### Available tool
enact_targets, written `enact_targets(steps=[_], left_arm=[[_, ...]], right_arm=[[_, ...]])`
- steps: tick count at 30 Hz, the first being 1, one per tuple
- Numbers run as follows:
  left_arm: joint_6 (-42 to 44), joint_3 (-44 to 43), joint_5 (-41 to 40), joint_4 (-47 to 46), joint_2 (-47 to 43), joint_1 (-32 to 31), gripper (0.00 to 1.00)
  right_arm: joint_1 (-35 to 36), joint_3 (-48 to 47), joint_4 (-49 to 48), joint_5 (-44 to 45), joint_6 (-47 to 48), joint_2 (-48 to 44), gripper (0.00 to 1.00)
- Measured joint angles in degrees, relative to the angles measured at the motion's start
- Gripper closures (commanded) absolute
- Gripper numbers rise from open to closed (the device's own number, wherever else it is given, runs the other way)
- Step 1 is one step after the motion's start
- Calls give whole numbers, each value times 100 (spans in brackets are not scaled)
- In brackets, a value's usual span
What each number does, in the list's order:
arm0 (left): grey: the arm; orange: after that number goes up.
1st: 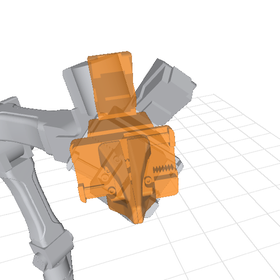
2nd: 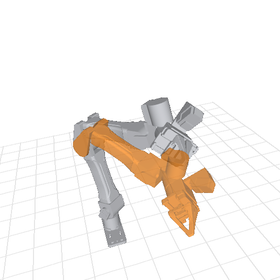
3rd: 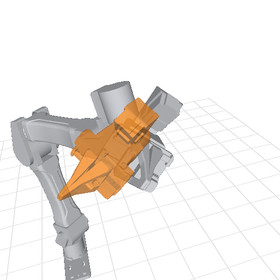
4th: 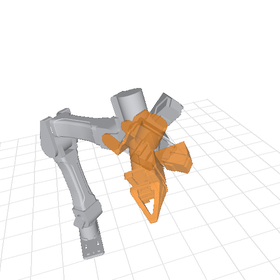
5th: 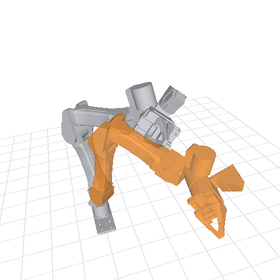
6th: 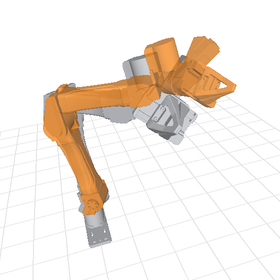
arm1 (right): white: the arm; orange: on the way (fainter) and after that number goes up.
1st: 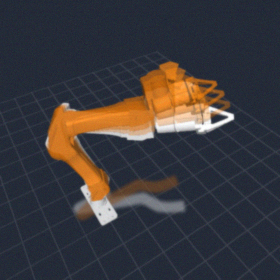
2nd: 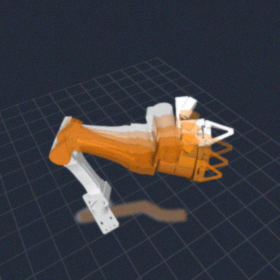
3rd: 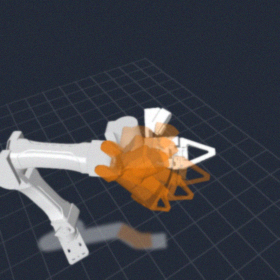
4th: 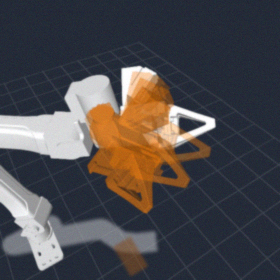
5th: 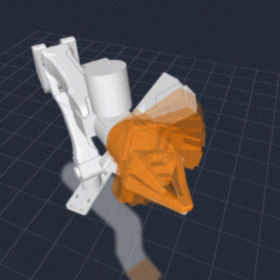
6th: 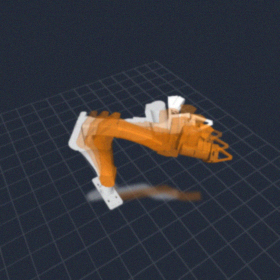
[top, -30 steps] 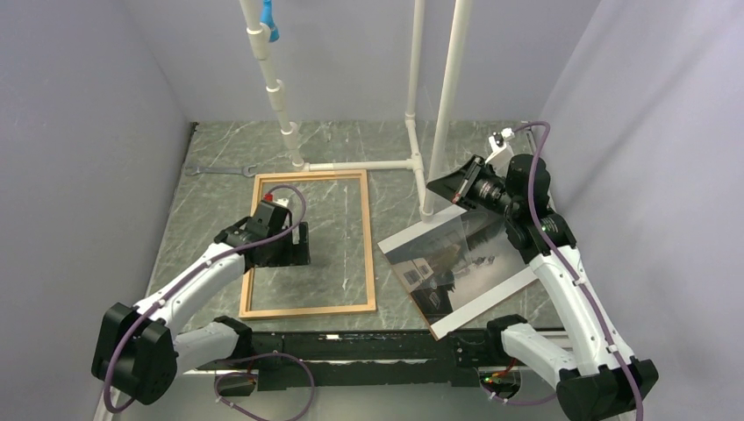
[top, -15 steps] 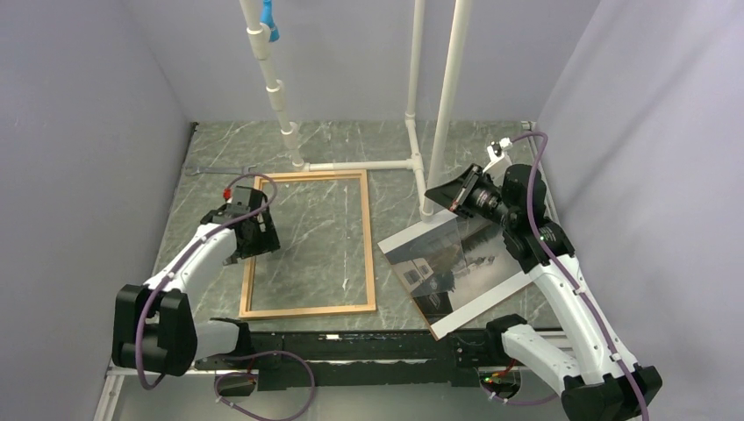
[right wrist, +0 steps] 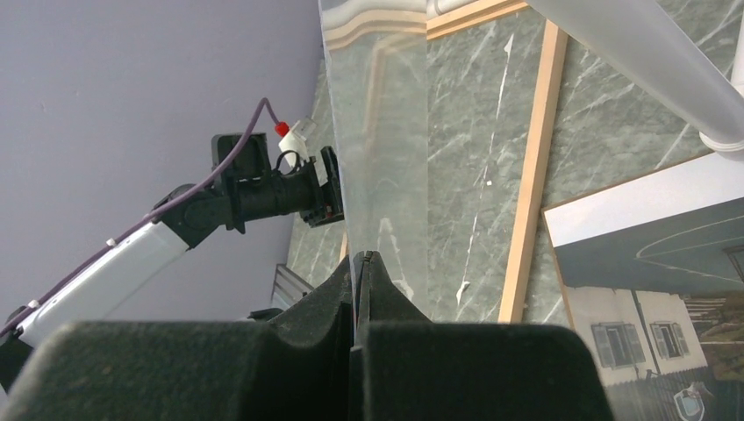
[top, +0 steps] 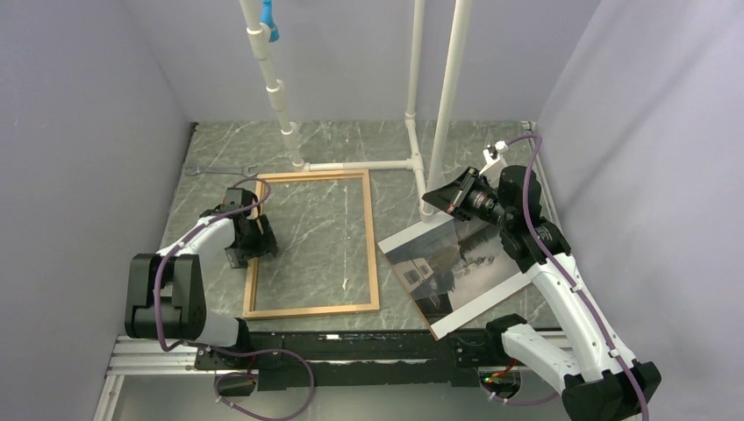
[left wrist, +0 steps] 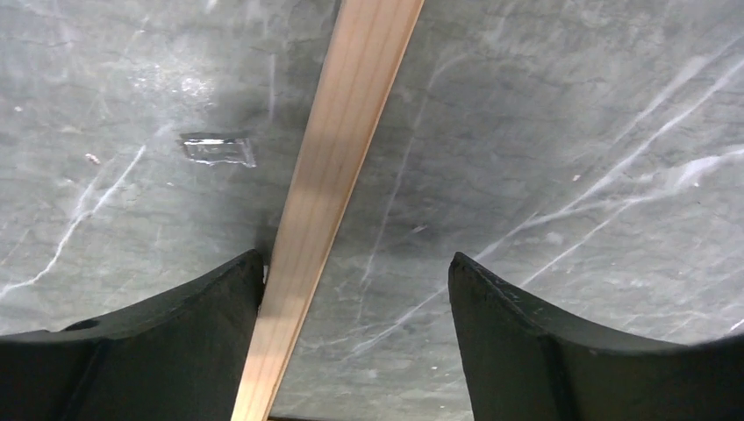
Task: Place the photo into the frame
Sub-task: Move the photo frame to the center of the board.
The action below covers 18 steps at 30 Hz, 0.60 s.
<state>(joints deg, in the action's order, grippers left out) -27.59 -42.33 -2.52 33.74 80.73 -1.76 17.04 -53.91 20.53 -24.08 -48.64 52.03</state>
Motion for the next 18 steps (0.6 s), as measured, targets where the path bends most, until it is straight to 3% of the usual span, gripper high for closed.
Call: enact_targets(steps=[4,18], left_arm=[[109,9,219,-48,42,7,31],[87,286,317,-330,-269,-686,28]], right_arm=[[4,0,0,2,-7,-2,100],[4,0,4,7,-111,-26,100]])
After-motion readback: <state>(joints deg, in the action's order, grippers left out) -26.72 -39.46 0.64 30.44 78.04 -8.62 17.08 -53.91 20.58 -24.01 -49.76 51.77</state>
